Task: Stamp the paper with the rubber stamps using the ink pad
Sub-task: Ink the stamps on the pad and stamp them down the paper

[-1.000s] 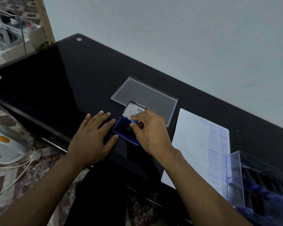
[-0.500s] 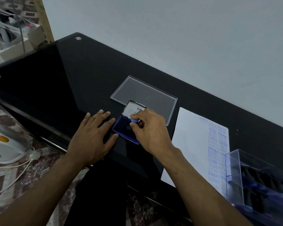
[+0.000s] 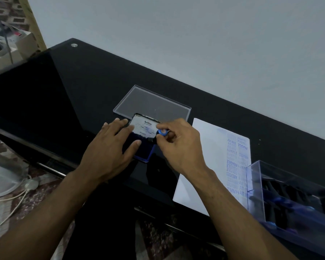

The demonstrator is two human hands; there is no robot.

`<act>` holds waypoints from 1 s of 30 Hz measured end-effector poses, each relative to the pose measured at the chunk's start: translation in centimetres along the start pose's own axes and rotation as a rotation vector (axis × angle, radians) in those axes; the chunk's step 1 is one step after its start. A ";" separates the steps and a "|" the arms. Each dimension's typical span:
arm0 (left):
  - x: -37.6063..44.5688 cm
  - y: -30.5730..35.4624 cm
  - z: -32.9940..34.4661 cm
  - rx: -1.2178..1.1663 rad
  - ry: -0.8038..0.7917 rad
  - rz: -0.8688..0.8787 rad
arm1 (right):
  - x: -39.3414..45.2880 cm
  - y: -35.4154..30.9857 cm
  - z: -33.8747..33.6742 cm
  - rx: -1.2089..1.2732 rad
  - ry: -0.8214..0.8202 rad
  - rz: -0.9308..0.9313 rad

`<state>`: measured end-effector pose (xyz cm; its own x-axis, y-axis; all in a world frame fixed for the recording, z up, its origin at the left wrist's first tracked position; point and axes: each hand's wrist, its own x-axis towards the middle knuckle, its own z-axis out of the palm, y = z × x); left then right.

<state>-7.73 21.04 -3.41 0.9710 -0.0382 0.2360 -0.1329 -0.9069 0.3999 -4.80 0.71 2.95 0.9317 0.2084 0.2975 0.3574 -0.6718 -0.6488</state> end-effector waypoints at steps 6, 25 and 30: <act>2.0 5.0 0.6 -0.061 0.020 0.094 | -1.1 2.9 -4.4 0.044 0.116 0.089; 11.3 16.1 8.9 -0.050 -0.169 0.256 | 1.3 13.6 -13.3 -0.075 0.284 0.267; 13.7 16.5 11.0 0.007 -0.196 0.271 | 3.0 14.9 -13.5 -0.121 0.251 0.266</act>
<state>5.54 0.91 -3.32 0.9203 -0.3579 0.1581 -0.3911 -0.8553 0.3400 2.42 -18.25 3.62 0.9407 -0.1550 0.3016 0.0808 -0.7613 -0.6433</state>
